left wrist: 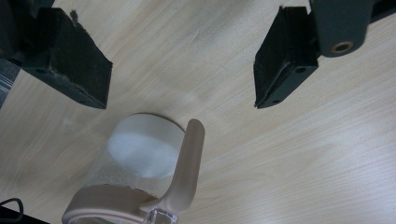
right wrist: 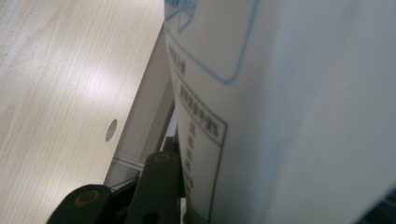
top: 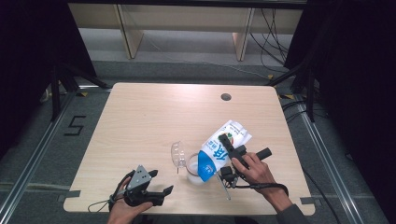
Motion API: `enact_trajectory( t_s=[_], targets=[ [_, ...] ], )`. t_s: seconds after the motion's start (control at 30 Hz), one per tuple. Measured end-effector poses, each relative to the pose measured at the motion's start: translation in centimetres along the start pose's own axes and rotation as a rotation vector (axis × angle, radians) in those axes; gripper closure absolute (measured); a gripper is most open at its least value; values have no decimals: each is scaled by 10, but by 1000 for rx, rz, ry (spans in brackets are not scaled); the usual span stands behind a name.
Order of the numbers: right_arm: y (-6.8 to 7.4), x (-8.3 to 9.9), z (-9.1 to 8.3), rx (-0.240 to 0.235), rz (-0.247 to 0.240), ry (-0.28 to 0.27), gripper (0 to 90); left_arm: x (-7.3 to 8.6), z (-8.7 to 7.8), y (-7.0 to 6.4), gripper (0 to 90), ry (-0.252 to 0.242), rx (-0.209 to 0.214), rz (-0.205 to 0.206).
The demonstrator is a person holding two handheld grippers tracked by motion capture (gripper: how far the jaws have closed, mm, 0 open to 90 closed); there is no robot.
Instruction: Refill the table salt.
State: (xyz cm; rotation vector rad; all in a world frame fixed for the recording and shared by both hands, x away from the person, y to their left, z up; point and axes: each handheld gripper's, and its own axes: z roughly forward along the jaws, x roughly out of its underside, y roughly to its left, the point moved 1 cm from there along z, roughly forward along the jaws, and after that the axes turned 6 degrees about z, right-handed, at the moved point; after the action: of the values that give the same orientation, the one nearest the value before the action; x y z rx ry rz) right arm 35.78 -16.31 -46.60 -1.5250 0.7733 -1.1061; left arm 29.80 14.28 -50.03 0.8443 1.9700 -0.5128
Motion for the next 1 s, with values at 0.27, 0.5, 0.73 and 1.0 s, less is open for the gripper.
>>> enact_trajectory(
  t_s=[0.27,0.5,0.73,1.0],
  targets=[
    [0,0,-1,2,11,7,717,0,0,-1,189,1,-1,-11],
    [-1,1,-1,2,-3,2,723,0,0,0,189,0,0,-5],
    [-1,1,-1,2,-2,1,729,0,0,-1,190,0,-2,-22],
    [0,1,-1,3,-2,1,736,0,0,0,189,1,-1,-5]
  ],
)
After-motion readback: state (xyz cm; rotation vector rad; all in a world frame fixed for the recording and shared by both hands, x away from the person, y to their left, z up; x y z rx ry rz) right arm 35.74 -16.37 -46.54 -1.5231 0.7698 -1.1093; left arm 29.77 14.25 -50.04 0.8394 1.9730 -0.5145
